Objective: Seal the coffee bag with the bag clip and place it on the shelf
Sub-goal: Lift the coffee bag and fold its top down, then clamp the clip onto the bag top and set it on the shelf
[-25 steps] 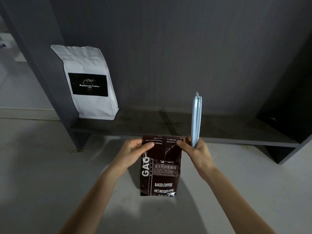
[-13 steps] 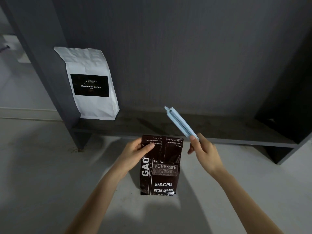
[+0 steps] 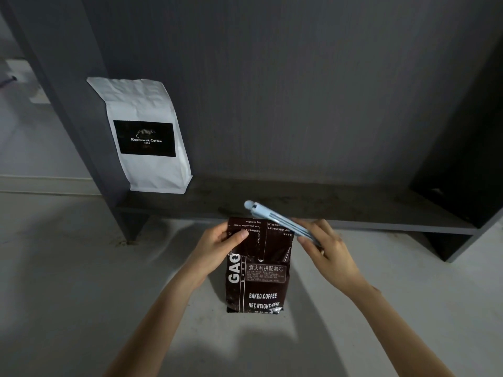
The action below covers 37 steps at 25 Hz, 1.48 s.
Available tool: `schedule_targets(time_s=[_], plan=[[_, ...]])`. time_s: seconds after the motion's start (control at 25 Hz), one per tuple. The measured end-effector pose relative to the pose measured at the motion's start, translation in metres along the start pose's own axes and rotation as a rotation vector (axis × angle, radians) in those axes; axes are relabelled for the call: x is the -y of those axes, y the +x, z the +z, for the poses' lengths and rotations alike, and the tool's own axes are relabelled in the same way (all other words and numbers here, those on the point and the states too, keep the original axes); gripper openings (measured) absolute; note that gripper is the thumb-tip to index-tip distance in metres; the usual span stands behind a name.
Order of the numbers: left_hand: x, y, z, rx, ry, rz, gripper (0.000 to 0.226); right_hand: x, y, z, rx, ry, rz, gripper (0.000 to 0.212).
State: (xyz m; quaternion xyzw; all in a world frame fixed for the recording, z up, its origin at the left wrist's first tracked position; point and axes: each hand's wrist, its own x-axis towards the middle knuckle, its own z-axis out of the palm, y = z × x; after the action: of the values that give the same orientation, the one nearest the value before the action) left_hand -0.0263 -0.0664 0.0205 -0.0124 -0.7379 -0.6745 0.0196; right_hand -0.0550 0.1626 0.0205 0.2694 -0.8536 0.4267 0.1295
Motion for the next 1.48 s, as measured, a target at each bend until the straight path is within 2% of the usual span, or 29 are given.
schedule_targets(time_s=[0.24, 0.36, 0.48, 0.68, 0.8, 1.0, 1.28, 1.48], plan=[[-0.001, -0.001, 0.000, 0.049, -0.013, -0.003, 0.015, 0.005, 0.000, -0.001, 0.058, 0.028, 0.020, 0.046], [0.001, -0.002, -0.001, 0.091, -0.041, -0.002, 0.025, 0.009, 0.006, 0.003, 0.056, 0.083, 0.059, 0.034], [0.006, -0.005, 0.000, 0.111, -0.101, -0.028, 0.025, 0.012, 0.010, 0.006, 0.061, 0.146, 0.099, 0.023], [0.013, -0.006, 0.000, 0.109, -0.129, -0.080, 0.036, 0.022, 0.013, 0.019, 0.085, 0.238, 0.159, 0.019], [0.015, -0.006, 0.001, 0.133, -0.149, -0.060, 0.028, 0.029, 0.013, 0.026, 0.064, 0.321, 0.208, 0.020], [0.014, -0.007, 0.003, 0.135, -0.176, -0.031, 0.028, 0.034, 0.015, 0.033, 0.009, 0.425, 0.257, 0.031], [0.015, -0.009, 0.009, 0.088, -0.222, -0.014, 0.019, 0.036, 0.013, 0.038, -0.061, 0.505, 0.334, 0.028], [0.012, -0.010, 0.007, 0.107, -0.194, -0.024, 0.025, 0.035, 0.009, 0.038, -0.082, 0.552, 0.436, 0.027]])
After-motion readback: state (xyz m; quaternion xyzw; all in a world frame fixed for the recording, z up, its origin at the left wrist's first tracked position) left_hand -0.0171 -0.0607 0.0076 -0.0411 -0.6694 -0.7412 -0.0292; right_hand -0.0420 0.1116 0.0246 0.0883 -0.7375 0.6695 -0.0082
